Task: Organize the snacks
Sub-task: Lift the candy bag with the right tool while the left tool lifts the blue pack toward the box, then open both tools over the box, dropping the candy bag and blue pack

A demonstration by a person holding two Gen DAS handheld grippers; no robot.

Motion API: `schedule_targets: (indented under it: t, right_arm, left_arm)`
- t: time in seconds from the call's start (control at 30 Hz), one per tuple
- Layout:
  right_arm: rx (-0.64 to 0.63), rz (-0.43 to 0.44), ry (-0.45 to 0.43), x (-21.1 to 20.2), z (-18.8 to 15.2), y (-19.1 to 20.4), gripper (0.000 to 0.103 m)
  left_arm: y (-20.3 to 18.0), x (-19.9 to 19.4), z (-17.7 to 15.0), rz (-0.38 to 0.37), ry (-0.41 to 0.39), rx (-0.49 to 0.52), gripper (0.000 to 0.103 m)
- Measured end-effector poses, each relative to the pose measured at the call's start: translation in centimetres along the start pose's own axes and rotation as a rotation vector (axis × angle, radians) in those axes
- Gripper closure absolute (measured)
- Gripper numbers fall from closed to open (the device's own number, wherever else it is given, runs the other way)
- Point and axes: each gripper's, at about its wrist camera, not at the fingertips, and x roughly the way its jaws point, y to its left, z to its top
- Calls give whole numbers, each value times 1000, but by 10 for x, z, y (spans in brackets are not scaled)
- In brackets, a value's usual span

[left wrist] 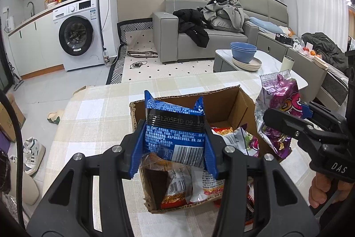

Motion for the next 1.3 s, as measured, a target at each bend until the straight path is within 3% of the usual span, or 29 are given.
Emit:
schedule_targets:
  t: [0.97,1.3]
  right_arm:
    - [-89,-34,60,50,7,5,50]
    - [-150,-72,138,73,8,17,50]
  left_arm:
    - [12,74,11,2,26,4,59]
    - [16,98,4,-1,54,7,59]
